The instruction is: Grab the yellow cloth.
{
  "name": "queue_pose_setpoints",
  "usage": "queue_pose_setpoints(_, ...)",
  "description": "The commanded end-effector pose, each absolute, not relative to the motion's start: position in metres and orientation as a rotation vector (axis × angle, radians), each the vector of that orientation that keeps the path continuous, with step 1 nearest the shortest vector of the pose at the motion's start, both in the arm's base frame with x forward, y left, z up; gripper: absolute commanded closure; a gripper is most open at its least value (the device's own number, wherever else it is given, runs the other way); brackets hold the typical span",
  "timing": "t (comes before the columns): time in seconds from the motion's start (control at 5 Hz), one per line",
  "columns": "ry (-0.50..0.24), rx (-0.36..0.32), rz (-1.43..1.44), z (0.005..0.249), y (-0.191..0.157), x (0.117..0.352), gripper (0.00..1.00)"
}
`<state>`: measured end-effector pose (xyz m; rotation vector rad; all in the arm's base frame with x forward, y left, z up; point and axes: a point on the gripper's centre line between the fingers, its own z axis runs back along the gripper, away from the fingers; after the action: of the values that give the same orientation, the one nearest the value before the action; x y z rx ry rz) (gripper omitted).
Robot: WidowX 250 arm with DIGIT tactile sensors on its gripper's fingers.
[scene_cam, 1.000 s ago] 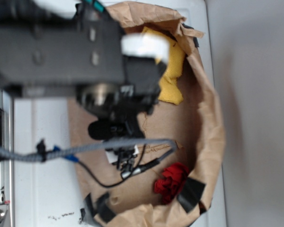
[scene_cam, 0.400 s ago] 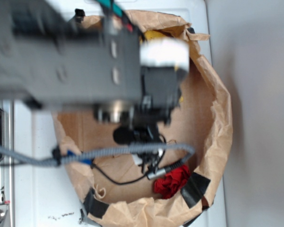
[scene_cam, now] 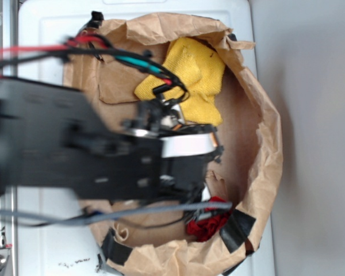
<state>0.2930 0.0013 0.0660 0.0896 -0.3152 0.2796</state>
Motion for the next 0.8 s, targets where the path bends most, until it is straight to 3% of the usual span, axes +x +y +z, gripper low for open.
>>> queue_pose_setpoints(0.0,-0.387,0.076,0.312,0.085,0.010,0.307,0.00)
queue_pose_setpoints(0.4,-0.387,0.076,0.312,0.085,0.010,0.307,0.00)
queue_pose_setpoints(0.6,-0.409,0.068,0.410,0.088,0.021,0.288,0.00)
